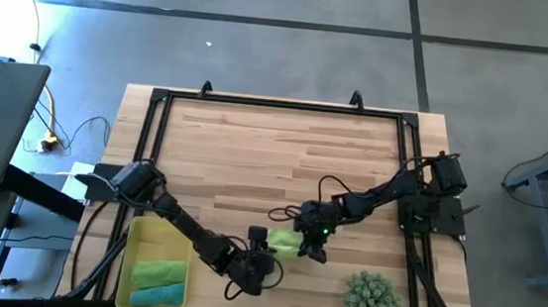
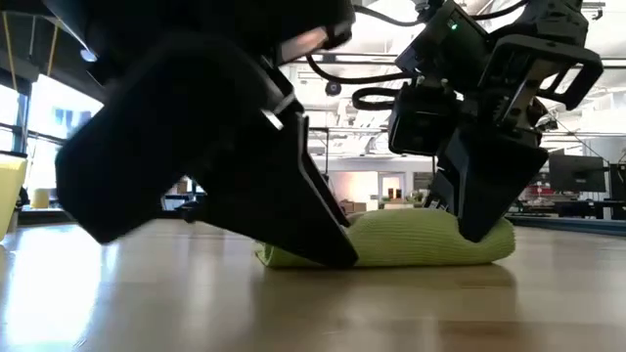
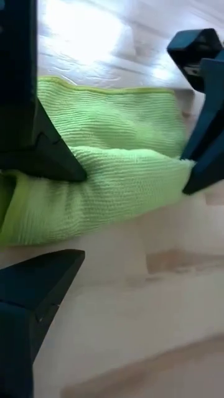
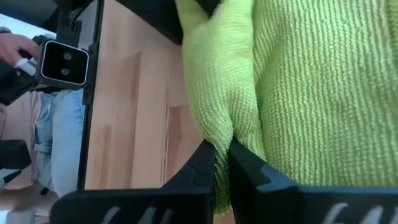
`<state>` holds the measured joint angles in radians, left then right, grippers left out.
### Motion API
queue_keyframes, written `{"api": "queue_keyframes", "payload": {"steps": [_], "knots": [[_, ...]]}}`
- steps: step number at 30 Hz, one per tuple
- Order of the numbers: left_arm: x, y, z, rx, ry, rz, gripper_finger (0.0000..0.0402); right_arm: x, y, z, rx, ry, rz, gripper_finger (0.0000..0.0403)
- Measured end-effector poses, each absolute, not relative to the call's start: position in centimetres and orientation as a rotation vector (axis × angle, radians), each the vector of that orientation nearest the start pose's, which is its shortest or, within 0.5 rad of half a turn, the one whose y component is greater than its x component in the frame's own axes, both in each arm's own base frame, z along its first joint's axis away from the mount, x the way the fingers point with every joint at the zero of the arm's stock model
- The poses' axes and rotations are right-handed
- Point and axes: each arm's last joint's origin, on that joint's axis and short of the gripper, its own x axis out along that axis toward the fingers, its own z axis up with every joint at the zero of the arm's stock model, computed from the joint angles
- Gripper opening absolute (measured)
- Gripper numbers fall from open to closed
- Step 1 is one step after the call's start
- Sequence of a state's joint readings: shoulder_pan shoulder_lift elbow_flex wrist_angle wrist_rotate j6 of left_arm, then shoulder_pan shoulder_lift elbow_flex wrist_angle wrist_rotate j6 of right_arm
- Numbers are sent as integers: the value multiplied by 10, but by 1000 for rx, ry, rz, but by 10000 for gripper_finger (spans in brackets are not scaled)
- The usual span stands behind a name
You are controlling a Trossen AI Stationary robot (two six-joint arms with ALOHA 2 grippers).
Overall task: Roll microfiber towels into tight, uniform cylinder then place into a basket
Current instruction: Roll the light green microfiber towel
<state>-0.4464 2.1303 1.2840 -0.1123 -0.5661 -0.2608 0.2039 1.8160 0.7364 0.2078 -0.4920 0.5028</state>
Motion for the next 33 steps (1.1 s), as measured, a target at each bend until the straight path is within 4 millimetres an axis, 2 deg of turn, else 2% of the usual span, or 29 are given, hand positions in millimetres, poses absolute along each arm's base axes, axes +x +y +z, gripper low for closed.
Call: {"api": "queue_keyframes", "payload": {"steps": [4, 7, 10, 14, 19, 23, 27, 33], "knots": [[387, -164, 102, 165, 819, 253, 183, 303, 77, 101, 549, 1018, 441, 14], [387, -159, 101, 46, 848, 295, 176, 303, 77, 101, 531, 1012, 452, 35], [387, -153, 99, -86, 890, 325, 160, 303, 77, 104, 449, 984, 497, 68], [388, -146, 99, -176, 938, 305, 138, 299, 75, 114, 361, 957, 535, 106], [391, -138, 99, -291, 961, 316, 120, 290, 76, 133, 123, 912, 494, 125], [393, -132, 100, -394, 966, 344, 117, 280, 89, 143, -129, 884, 440, 126], [394, -128, 100, -448, 969, 357, 117, 269, 112, 151, -324, 840, 427, 126], [398, -122, 101, -526, 966, 356, 117, 256, 147, 148, -572, 754, 437, 126]]}}
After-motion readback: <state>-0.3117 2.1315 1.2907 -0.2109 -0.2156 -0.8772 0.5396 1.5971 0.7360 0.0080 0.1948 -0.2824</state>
